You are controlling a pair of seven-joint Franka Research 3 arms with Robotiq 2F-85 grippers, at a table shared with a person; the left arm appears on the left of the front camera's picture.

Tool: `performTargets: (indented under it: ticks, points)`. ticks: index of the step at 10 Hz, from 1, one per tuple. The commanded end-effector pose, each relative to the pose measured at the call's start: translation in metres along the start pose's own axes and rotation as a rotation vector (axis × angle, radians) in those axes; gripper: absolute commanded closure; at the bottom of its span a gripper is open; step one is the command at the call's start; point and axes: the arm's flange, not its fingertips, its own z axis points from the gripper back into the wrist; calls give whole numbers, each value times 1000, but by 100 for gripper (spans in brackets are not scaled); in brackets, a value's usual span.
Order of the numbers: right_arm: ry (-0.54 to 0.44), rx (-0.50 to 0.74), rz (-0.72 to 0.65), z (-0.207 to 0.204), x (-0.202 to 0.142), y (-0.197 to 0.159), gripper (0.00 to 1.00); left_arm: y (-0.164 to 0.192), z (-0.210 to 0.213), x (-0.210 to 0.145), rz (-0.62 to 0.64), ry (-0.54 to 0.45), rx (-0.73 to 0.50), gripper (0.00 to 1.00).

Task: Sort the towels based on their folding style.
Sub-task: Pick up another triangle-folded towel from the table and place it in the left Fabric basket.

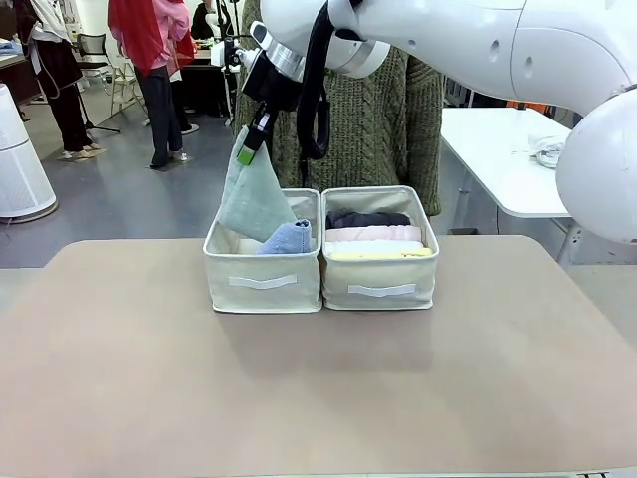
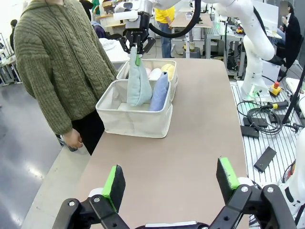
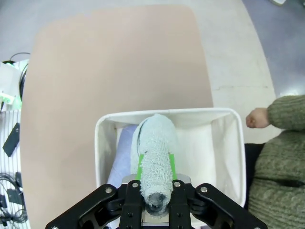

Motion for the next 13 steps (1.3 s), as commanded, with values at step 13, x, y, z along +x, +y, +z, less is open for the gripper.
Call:
performTargets:
  ticks: [13]
  points:
    - [64, 136, -14, -78, -8, -35, 82, -2, 1, 1, 0, 0, 2, 0]
